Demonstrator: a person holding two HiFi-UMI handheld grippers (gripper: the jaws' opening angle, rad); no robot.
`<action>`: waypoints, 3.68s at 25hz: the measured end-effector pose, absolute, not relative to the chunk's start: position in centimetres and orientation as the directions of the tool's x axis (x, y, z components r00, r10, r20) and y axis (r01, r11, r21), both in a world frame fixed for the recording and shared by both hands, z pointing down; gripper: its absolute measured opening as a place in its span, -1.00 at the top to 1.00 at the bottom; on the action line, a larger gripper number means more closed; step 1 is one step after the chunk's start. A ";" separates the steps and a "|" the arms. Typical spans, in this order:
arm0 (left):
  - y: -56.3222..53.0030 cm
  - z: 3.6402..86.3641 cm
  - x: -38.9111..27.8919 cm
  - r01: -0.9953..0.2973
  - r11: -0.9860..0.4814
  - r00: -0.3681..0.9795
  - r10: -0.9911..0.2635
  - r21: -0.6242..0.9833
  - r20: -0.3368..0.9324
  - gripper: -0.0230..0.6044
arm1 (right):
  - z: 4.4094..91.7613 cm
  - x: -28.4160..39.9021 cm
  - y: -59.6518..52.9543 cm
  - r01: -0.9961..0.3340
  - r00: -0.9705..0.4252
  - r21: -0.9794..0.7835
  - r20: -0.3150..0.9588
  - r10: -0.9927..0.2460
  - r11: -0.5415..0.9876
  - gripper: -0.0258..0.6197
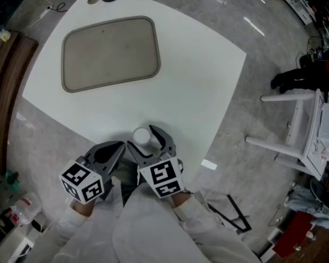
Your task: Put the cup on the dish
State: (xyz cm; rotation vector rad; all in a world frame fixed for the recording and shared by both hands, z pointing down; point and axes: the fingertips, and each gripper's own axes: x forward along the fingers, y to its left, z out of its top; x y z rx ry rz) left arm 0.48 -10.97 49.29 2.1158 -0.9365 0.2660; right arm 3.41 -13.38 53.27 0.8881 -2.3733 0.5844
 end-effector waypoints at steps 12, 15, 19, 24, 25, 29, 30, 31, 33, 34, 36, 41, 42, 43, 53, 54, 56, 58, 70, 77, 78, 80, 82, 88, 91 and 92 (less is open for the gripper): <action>-10.8 49.4 0.3 -0.702 -0.399 0.700 -0.539 0.590 0.468 0.90 | 54.0 3.2 -13.9 -0.693 -0.639 -0.198 0.614 -0.463 0.693 0.02; -10.8 49.4 0.6 -0.699 -0.400 0.703 -0.538 0.593 0.466 0.90 | 54.1 3.4 -14.0 -0.694 -0.633 -0.183 0.616 -0.469 0.696 0.04; -10.7 49.4 0.3 -0.696 -0.401 0.704 -0.541 0.595 0.459 0.90 | 54.2 3.3 -14.0 -0.692 -0.620 -0.160 0.632 -0.466 0.704 0.06; -11.0 49.2 0.2 -0.698 -0.409 0.703 -0.549 0.588 0.452 0.90 | 54.2 3.3 -14.0 -0.667 -0.624 -0.152 0.649 -0.435 0.730 0.07; -11.0 49.0 0.2 -0.697 -0.412 0.703 -0.551 0.587 0.449 0.90 | 54.2 3.2 -14.0 -0.661 -0.626 -0.153 0.652 -0.428 0.734 0.07; -11.2 48.3 -0.2 -0.697 -0.420 0.703 -0.560 0.581 0.438 0.90 | 53.6 2.8 -14.0 -0.653 -0.630 -0.144 0.649 -0.427 0.744 0.07; -11.3 48.2 -0.4 -0.697 -0.423 0.703 -0.563 0.579 0.435 0.90 | 53.2 2.5 -14.2 -0.650 -0.632 -0.140 0.645 -0.429 0.747 0.07; -11.3 48.0 -0.6 -0.698 -0.427 0.703 -0.564 0.575 0.433 0.90 | 52.9 2.3 -14.3 -0.647 -0.635 -0.136 0.640 -0.432 0.750 0.07; -11.5 47.7 -1.1 -0.701 -0.433 0.700 -0.572 0.567 0.428 0.90 | 52.1 1.7 -14.5 -0.638 -0.644 -0.129 0.630 -0.435 0.759 0.07; -11.6 47.5 -1.3 -0.702 -0.435 0.698 -0.577 0.564 0.424 0.90 | 51.7 1.4 -14.7 -0.634 -0.648 -0.125 0.625 -0.435 0.763 0.07; -11.9 47.0 -1.8 -0.705 -0.438 0.694 -0.589 0.559 0.414 0.90 | 50.8 1.0 -15.1 -0.625 -0.656 -0.116 0.614 -0.439 0.772 0.07; -13.3 45.9 -2.9 -0.712 -0.460 0.687 -0.614 0.531 0.389 0.90 | 48.9 -0.3 -16.6 -0.612 -0.668 -0.086 0.588 -0.455 0.786 0.07; -13.7 45.6 -3.1 -0.713 -0.469 0.687 -0.616 0.521 0.386 0.90 | 48.6 -0.6 -17.0 -0.610 -0.670 -0.079 0.583 -0.460 0.789 0.07; -14.1 45.4 -3.3 -0.715 -0.477 0.686 -0.619 0.511 0.383 0.90 | 48.2 -0.9 -17.5 -0.608 -0.672 -0.073 0.578 -0.463 0.791 0.07; -19.6 43.9 -7.7 -0.763 -0.473 0.632 -0.687 0.439 0.358 0.90 | 45.8 -4.3 -23.2 -0.590 -0.689 -0.030 0.540 -0.484 0.807 0.07; -20.0 43.8 -8.2 -0.770 -0.468 0.624 -0.695 0.434 0.358 0.90 | 45.7 -4.6 -23.6 -0.588 -0.688 -0.026 0.541 -0.484 0.808 0.07; -21.0 43.6 -9.2 -0.779 -0.458 0.611 -0.708 0.428 0.354 0.90 | 45.5 -5.4 -24.7 -0.587 -0.686 -0.019 0.542 -0.486 0.809 0.07; -22.0 43.6 -10.0 -0.785 -0.449 0.601 -0.720 0.428 0.348 0.90 | 45.6 -6.1 -25.9 -0.585 -0.686 -0.012 0.541 -0.487 0.811 0.07; -27.0 44.6 -13.7 -0.813 -0.404 0.555 -0.755 0.420 0.348 0.90 | 46.3 -9.7 -33.6 -0.606 -0.683 -0.015 0.522 -0.511 0.795 0.07; -29.2 46.2 -15.0 -0.833 -0.378 0.527 -0.763 0.403 0.374 0.90 | 48.0 -10.7 -36.4 -0.630 -0.679 -0.050 0.520 -0.518 0.775 0.07; -29.4 46.5 -15.2 -0.834 -0.375 0.525 -0.764 0.404 0.375 0.90 | 48.3 -10.8 -36.7 -0.635 -0.677 -0.054 0.520 -0.521 0.771 0.07; -29.9 46.8 -15.7 -0.838 -0.369 0.519 -0.767 0.402 0.377 0.90 | 49.0 -11.1 -37.2 -0.647 -0.670 -0.058 0.519 -0.531 0.760 0.07; -30.5 47.2 -16.1 -0.843 -0.367 0.513 -0.770 0.393 0.380 0.90 | 49.7 -11.4 -37.9 -0.660 -0.662 -0.058 0.516 -0.544 0.749 0.07; -31.1 48.7 -15.5 -0.826 -0.390 0.543 -0.744 0.407 0.388 0.90 | 52.0 -11.5 -39.0 -0.679 -0.641 -0.060 0.533 -0.552 0.731 0.07; -31.0 49.3 -15.2 -0.823 -0.395 0.551 -0.733 0.409 0.400 0.90 | 52.4 -11.2 -39.4 -0.697 -0.625 -0.058 0.538 -0.566 0.715 0.07; -31.0 49.5 -15.2 -0.821 -0.398 0.554 -0.728 0.409 0.403 0.90 | 52.5 -11.2 -39.6 -0.700 -0.622 -0.056 0.538 -0.569 0.712 0.07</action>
